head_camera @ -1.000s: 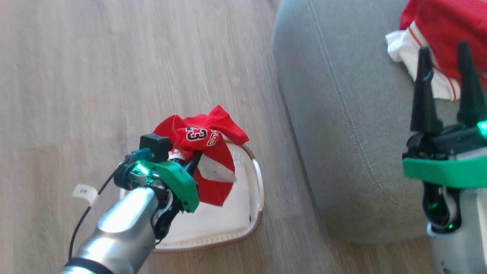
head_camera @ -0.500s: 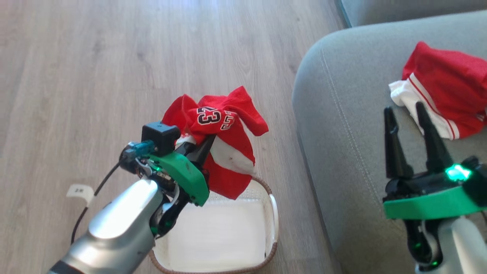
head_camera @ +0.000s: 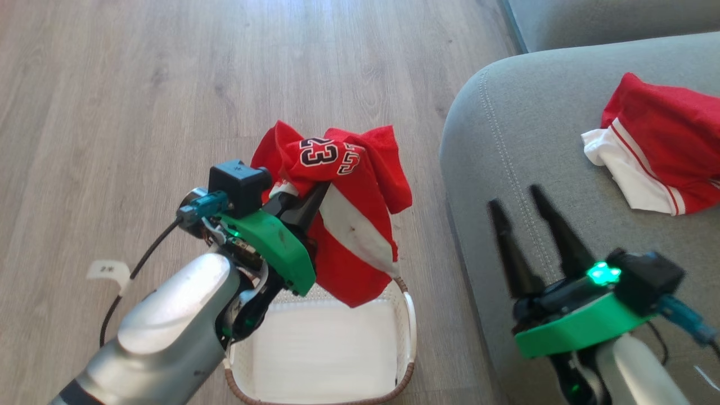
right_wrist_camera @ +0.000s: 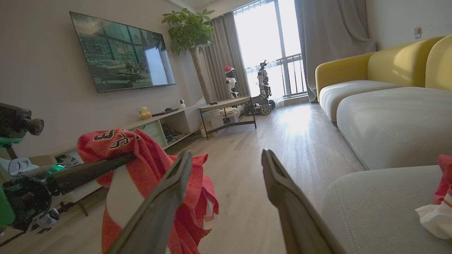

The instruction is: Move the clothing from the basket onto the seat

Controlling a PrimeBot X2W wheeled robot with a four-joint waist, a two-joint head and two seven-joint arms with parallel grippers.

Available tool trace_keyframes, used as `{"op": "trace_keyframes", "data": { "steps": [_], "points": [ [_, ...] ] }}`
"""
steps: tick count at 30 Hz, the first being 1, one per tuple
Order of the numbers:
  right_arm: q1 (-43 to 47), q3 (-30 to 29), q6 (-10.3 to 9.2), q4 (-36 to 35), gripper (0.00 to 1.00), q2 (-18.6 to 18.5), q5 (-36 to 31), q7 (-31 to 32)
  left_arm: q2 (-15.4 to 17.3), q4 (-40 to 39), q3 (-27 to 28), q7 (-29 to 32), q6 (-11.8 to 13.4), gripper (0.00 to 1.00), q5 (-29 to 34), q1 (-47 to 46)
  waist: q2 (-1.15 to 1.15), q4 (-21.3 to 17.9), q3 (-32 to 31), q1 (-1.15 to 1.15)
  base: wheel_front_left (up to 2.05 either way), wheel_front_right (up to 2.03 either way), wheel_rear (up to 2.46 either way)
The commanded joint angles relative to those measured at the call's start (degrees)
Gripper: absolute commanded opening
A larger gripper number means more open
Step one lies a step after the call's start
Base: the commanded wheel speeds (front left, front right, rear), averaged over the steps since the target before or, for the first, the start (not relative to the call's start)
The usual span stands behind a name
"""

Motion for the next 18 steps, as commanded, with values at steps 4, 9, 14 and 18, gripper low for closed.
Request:
{"op": "trace_keyframes", "data": {
  "steps": [4, 9, 14, 18],
  "points": [
    [-3.5, 6.32, -0.01, -0.58, 1.0, -2.53, 2.0, -0.29, 1.89, -2.75, 3.02, 0.26, 0.46, 0.0, 0.02, -5.17, 0.0, 0.23, 0.28, 0.01, 0.0, 0.0, 0.0],
    [-8.96, 13.98, -0.01, 3.07, 1.0, -4.02, 4.53, -0.24, 1.26, -3.38, 2.15, 0.78, 0.12, 0.0, 0.4, -6.01, 0.0, 0.66, 0.29, 0.01, 0.0, 0.0, 0.0],
    [-15.4, 20.71, -0.01, 8.71, 1.0, -4.86, 7.39, 0.26, 0.17, -3.62, 0.99, 1.15, -0.28, 0.0, 0.69, -6.46, 0.0, 2.01, 0.05, 0.01, 0.0, 0.0, 0.0],
    [-19.75, 26.17, -0.01, 13.82, 1.0, -4.84, 11.37, 2.2, -0.51, -3.53, 0.0, 1.29, -0.95, 0.0, 0.84, -6.59, 0.0, 3.26, -0.29, 0.01, 0.0, 0.0, 0.0]
  ]
}}
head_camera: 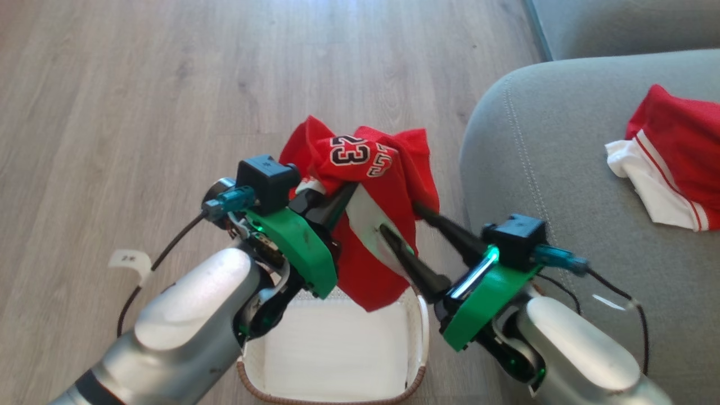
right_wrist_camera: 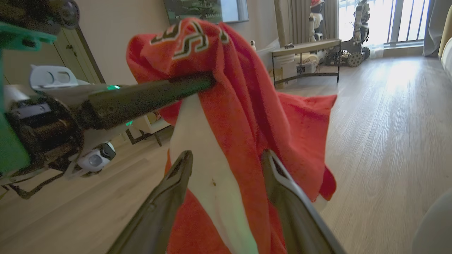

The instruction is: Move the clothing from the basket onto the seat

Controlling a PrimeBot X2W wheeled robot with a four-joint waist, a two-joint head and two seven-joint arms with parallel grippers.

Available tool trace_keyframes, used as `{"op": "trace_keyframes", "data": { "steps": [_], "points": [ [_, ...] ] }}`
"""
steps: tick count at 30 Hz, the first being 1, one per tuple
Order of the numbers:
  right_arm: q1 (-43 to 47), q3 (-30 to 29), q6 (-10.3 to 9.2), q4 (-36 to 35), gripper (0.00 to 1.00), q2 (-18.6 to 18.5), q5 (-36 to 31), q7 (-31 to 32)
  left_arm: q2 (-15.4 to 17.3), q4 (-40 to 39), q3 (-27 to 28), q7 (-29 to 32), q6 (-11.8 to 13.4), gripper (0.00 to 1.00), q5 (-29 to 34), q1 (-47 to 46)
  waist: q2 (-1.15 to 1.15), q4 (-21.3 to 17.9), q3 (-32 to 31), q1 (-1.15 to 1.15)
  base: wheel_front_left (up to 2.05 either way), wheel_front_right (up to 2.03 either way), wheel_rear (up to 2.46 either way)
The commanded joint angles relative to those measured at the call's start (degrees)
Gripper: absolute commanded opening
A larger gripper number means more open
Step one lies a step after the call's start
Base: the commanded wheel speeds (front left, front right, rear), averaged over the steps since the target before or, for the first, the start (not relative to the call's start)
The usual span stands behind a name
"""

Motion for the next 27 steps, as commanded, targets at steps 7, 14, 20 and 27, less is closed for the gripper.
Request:
{"op": "trace_keyframes", "data": {
  "steps": [7, 14, 20, 27],
  "points": [
    [-8.45, 8.2, -0.01, 8.77, 1.0, -0.25, 6.8, 1.63, -1.27, -1.5, 0.0, 0.72, -1.62, 0.0, 0.75, -4.35, 0.0, 3.5, -1.07, 0.0, 0.0, 0.0, 0.0],
    [-11.28, 13.56, -0.01, 13.42, 1.0, 0.54, 10.83, 2.27, -2.53, -1.66, -1.62, 1.36, -2.16, 0.0, 0.56, -3.91, 0.0, 5.33, -1.85, 0.0, 0.0, 0.0, 0.0],
    [-13.36, 15.56, -0.01, 15.61, 0.0, 1.37, 11.93, -0.57, -2.59, -1.53, -2.03, 1.52, -2.15, 0.0, 0.21, -3.48, 0.0, 6.03, -1.88, 0.0, 0.0, 0.0, 0.0],
    [-14.12, 16.93, -0.01, 16.14, 0.0, 1.08, 13.38, -1.61, -1.98, -1.31, -1.62, 0.95, -1.58, 0.0, 0.19, -3.27, 0.0, 5.9, -1.59, 0.0, 0.0, 0.0, 0.0]
  ]
}}
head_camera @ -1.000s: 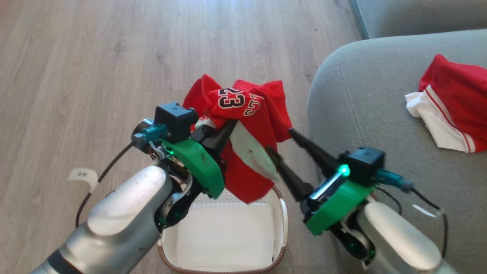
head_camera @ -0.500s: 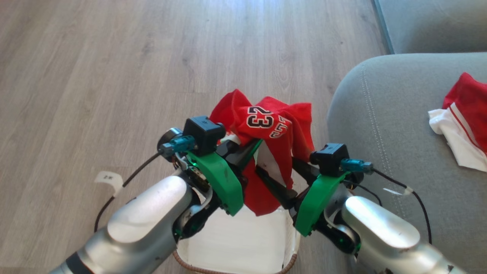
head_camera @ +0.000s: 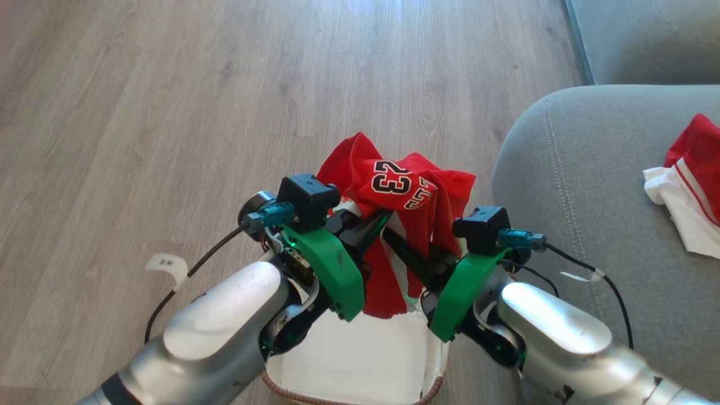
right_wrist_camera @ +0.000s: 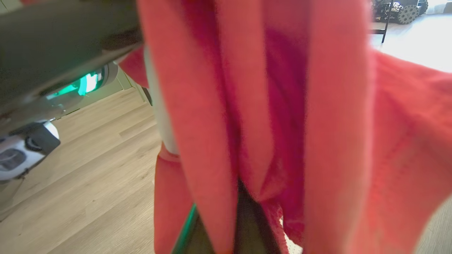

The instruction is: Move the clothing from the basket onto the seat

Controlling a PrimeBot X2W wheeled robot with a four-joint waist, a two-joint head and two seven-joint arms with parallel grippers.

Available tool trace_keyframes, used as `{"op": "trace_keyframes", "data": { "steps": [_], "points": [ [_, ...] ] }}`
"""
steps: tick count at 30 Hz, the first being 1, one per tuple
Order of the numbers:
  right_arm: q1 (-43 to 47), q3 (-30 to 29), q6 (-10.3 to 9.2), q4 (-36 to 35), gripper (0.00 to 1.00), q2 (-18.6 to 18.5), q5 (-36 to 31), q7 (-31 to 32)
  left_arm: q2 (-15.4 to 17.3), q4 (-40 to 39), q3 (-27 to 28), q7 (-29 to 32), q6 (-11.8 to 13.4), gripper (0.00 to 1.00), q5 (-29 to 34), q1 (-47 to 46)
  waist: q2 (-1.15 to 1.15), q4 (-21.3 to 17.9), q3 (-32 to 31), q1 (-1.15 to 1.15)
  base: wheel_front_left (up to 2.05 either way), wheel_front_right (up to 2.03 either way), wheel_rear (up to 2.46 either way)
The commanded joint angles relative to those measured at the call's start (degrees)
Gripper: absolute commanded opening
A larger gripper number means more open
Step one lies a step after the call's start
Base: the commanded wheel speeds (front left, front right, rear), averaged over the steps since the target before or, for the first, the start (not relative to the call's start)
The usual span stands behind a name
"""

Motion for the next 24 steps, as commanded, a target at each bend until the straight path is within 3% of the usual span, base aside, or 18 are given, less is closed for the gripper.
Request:
{"op": "trace_keyframes", "data": {
  "steps": [1, 5, 9, 12, 13, 15, 24],
  "points": [
    [-1.83, -0.05, -0.01, -1.38, 0.0, 0.41, 0.6, -0.9, 1.09, -1.31, 2.57, -0.75, 0.38, 0.0, -0.23, -3.23, 0.0, -0.13, 0.06, 0.0, 0.0, 0.0, 0.0],
    [-1.73, -0.77, -0.01, -2.33, 0.0, -0.19, 1.11, -1.17, 1.44, -1.15, 2.7, -0.93, 0.67, 0.0, -0.28, -3.1, 0.0, -0.61, 0.1, 0.0, 0.0, 0.0, 0.0],
    [-0.38, -5.1, -0.01, -4.69, 0.0, -0.7, 0.35, -1.25, 1.73, -1.39, 3.05, -1.26, 1.12, 0.01, -0.46, -2.9, 0.0, -1.31, 0.14, 0.0, 0.0, 0.0, 0.0],
    [1.62, -9.31, -0.01, -6.88, 0.0, -1.14, -1.39, -1.26, 1.95, -1.61, 3.15, -1.55, 1.56, 0.48, -0.54, -2.43, 0.0, -2.04, 0.08, 0.0, 0.0, 0.0, 0.0],
    [2.35, -10.87, -0.01, -7.58, 0.0, -1.3, -2.22, -1.26, 2.0, -1.71, 3.14, -1.61, 1.65, 0.82, -0.6, -2.22, 0.0, -2.3, 0.07, 0.0, 0.0, 0.0, 0.0],
    [3.97, -14.1, -0.01, -8.93, 0.0, -1.54, -4.0, -1.27, 2.12, -1.97, 3.05, -1.68, 1.82, 1.0, -0.68, -1.83, 0.0, -2.84, 0.05, 0.0, 0.0, 0.0, 0.0],
    [10.67, -27.05, -0.01, -15.28, 0.0, -2.1, -11.16, -1.27, 3.56, -3.35, 3.07, -1.8, 2.77, 1.0, -1.08, -0.12, 0.0, -6.52, 0.06, 0.0, 0.0, 0.0, 0.0]
  ]
}}
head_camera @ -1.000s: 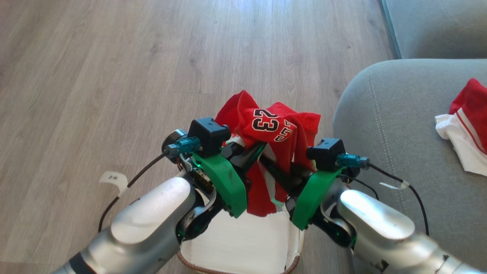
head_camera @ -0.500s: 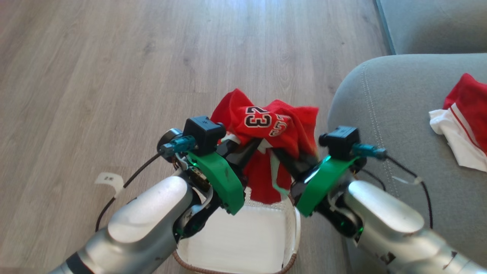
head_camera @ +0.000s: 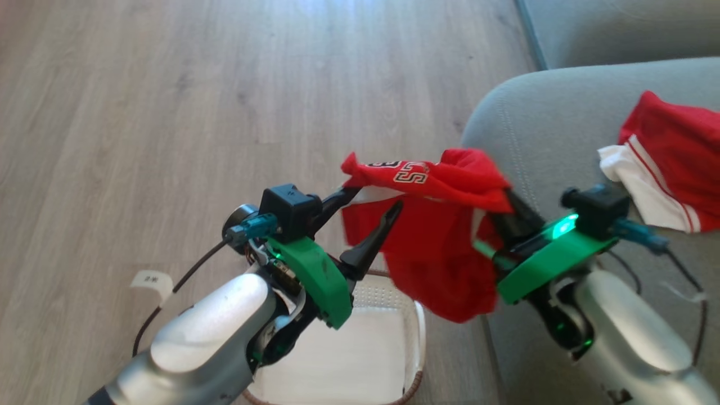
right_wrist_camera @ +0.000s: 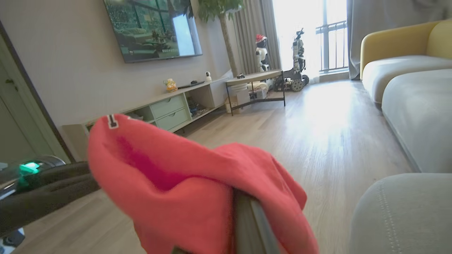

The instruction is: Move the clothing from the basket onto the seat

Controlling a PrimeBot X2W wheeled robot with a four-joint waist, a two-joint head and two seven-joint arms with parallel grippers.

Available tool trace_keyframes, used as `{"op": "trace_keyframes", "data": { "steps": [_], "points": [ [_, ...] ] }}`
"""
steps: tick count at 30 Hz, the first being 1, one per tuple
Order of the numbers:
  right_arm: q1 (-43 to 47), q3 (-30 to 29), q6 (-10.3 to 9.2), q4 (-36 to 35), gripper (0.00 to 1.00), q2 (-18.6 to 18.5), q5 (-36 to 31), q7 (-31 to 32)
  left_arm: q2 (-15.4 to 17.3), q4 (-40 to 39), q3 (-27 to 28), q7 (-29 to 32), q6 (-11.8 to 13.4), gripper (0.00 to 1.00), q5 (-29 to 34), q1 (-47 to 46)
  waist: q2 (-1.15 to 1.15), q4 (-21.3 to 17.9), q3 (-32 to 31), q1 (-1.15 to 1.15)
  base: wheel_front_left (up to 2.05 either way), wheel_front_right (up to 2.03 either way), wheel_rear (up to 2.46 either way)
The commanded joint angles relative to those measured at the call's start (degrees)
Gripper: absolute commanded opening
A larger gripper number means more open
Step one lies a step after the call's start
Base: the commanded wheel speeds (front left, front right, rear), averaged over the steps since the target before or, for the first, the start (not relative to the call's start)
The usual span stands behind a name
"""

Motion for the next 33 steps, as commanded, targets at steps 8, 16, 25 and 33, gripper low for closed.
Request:
{"op": "trace_keyframes", "data": {
  "steps": [8, 16, 25, 33],
  "points": [
    [2.67, -8.91, -0.01, -10.22, 0.0, -0.89, -3.16, -0.77, 2.24, -2.99, 2.97, -1.25, 0.97, 1.0, -0.51, -1.58, 0.0, -5.84, 0.79, 0.0, 0.0, 0.0, 0.0],
    [5.44, -14.78, -0.01, -17.39, 0.0, -1.38, -5.02, -0.77, 2.89, -3.62, 3.17, -2.06, 1.04, 1.0, -0.2, -1.7, 0.0, -11.24, 1.99, 0.0, 0.0, 0.0, 0.0],
    [7.94, -18.92, -0.01, -23.04, 0.0, -1.82, -5.97, -0.77, 3.61, -4.0, 3.27, -3.01, 1.32, 1.0, 0.79, -2.41, 0.0, -18.06, 3.44, 0.0, 0.0, 0.0, 0.0],
    [9.14, -20.83, -0.01, -26.02, 0.0, -1.4, -6.91, -0.77, 4.19, -4.04, 3.23, -3.53, 1.33, 1.0, 1.49, -3.15, 0.0, -23.63, 4.81, 0.0, 0.0, 0.0, 0.0]
  ]
}}
